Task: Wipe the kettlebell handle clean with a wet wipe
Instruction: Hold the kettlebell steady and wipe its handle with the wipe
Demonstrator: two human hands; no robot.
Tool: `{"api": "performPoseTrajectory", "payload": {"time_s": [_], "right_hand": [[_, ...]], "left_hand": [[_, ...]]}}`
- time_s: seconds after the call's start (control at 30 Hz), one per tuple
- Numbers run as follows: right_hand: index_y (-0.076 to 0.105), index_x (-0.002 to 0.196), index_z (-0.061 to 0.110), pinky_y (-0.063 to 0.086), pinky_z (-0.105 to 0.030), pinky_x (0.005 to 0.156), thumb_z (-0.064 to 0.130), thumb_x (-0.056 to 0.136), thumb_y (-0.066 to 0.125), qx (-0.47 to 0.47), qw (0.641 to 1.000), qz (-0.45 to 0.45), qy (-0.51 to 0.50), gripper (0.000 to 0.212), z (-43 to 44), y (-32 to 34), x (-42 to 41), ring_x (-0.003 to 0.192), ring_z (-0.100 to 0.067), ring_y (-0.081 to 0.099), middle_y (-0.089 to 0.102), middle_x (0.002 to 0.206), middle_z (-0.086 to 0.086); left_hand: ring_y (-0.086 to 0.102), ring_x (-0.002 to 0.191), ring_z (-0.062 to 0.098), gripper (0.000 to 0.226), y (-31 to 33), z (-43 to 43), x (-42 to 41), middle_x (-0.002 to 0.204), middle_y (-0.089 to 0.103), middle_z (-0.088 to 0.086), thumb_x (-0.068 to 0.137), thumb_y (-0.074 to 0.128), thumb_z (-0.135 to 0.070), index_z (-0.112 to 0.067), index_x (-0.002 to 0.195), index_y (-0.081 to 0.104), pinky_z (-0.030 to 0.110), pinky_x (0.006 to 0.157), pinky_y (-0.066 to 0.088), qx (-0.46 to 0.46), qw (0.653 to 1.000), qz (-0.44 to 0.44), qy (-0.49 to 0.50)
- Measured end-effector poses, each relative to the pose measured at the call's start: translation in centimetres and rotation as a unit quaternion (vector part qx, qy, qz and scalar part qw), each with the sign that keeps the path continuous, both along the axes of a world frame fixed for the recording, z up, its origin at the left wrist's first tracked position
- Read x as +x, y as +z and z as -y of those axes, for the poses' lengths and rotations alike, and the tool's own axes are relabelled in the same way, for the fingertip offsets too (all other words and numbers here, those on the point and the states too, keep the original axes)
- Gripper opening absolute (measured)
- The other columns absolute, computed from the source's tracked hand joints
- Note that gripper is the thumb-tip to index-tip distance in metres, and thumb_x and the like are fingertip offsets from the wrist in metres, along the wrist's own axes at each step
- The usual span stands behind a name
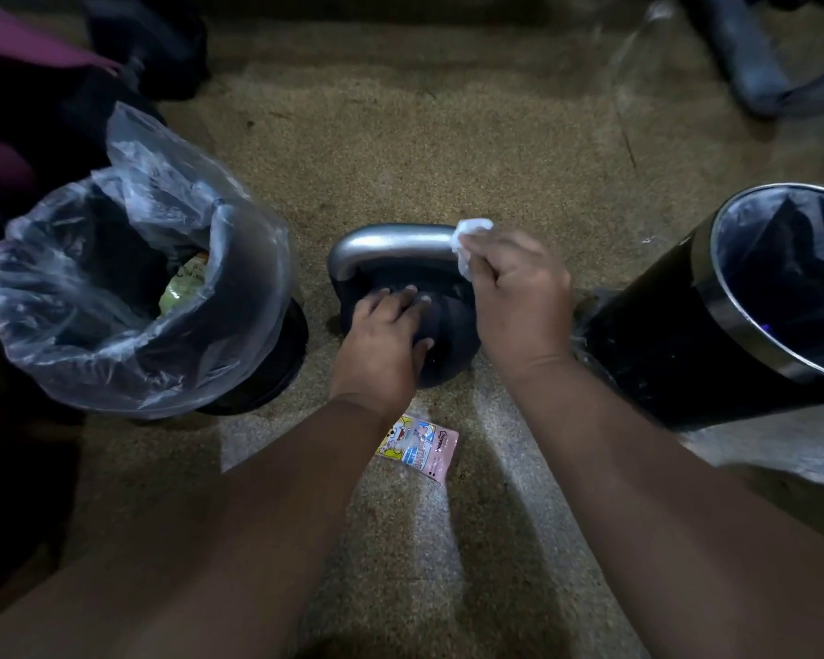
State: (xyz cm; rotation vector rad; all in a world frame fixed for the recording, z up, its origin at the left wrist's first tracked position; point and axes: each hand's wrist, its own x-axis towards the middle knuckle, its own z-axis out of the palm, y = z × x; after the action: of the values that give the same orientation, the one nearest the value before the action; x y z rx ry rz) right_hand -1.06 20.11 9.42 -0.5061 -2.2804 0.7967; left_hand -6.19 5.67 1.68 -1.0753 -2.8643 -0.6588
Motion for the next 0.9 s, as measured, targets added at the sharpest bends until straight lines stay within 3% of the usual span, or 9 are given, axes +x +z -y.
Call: {"api": "performPoseTrajectory", "payload": {"time_s": [0.07, 0.2, 0.37, 0.5, 0.67, 0.8, 0.9], "right_hand": [[0.077, 0.095, 0.011, 0.050, -0.024, 0.084, 0.007, 0.085, 0.065, 0.014, 1.000, 0.000, 0.013, 0.016, 0.0, -0.1, 0.3, 0.087, -0.016, 0.066, 0.072, 0.093, -0.002], [0.078, 0.095, 0.016, 0.047, -0.017, 0.083, 0.018, 0.087, 0.063, -0.023, 1.000, 0.006, -0.016, 0.017, -0.7, 0.3, -0.8, 0.085, -0.012, 0.065, 0.071, 0.093, 0.002], [0.077, 0.097, 0.014, 0.052, -0.028, 0.086, 0.013, 0.087, 0.064, 0.026, 1.000, 0.004, 0.007, 0.016, 0.4, -0.2, 0.6, 0.092, -0.013, 0.067, 0.072, 0.099, 0.001], [0.077, 0.097, 0.018, 0.050, -0.023, 0.083, 0.021, 0.088, 0.063, -0.026, 0.999, 0.006, -0.025, 0.018, -0.5, 0.3, -0.8, 0.087, -0.013, 0.066, 0.071, 0.095, 0.004], [0.077, 0.096, 0.016, 0.052, -0.029, 0.088, 0.015, 0.087, 0.062, 0.021, 1.000, 0.002, 0.004, 0.018, 0.6, -0.4, 0.4, 0.095, -0.014, 0.068, 0.072, 0.101, 0.002], [0.077, 0.096, 0.019, 0.050, -0.023, 0.083, 0.018, 0.087, 0.063, -0.046, 0.999, 0.004, -0.029, 0.018, -0.2, 0.1, -0.6, 0.088, -0.012, 0.066, 0.071, 0.096, 0.005], [0.077, 0.097, 0.017, 0.051, -0.025, 0.084, 0.015, 0.086, 0.065, -0.024, 0.999, 0.005, -0.025, 0.017, 0.4, -0.1, 0.0, 0.090, -0.012, 0.066, 0.071, 0.097, 0.003]], "left_hand": [[0.041, 0.130, 0.032, 0.049, 0.0, 0.0, 0.0, 0.142, 0.052, 0.003, 0.087, 0.068, -0.026, -0.015, 0.134, 0.059, 0.039, 0.110, 0.037, -0.002, 1.000, -0.002, 0.000], [0.040, 0.130, 0.031, 0.049, 0.0, -0.1, 0.1, 0.142, 0.051, 0.003, 0.088, 0.068, -0.026, -0.015, 0.135, 0.058, 0.036, 0.111, 0.035, -0.005, 1.000, -0.001, 0.004], [0.039, 0.131, 0.031, 0.049, 0.0, -0.1, 0.1, 0.143, 0.051, 0.003, 0.088, 0.068, -0.026, -0.015, 0.134, 0.058, 0.039, 0.111, 0.036, -0.004, 1.000, 0.004, 0.002], [0.040, 0.131, 0.031, 0.049, 0.0, -0.2, 0.1, 0.142, 0.052, 0.003, 0.087, 0.069, -0.026, -0.015, 0.134, 0.059, 0.038, 0.111, 0.036, -0.002, 1.000, 0.003, 0.005], [0.039, 0.130, 0.030, 0.048, 0.2, -0.1, 0.2, 0.142, 0.052, 0.003, 0.087, 0.068, -0.026, -0.015, 0.133, 0.060, 0.036, 0.110, 0.036, 0.002, 1.000, 0.001, 0.005], [0.040, 0.130, 0.031, 0.049, 0.2, -0.3, 0.2, 0.141, 0.053, 0.004, 0.086, 0.070, -0.024, -0.013, 0.132, 0.060, 0.037, 0.110, 0.037, 0.001, 1.000, 0.004, 0.006], [0.041, 0.129, 0.031, 0.049, 0.2, -0.2, 0.2, 0.140, 0.054, 0.005, 0.086, 0.070, -0.023, -0.013, 0.132, 0.060, 0.037, 0.109, 0.037, 0.008, 1.000, -0.004, 0.002]]}}
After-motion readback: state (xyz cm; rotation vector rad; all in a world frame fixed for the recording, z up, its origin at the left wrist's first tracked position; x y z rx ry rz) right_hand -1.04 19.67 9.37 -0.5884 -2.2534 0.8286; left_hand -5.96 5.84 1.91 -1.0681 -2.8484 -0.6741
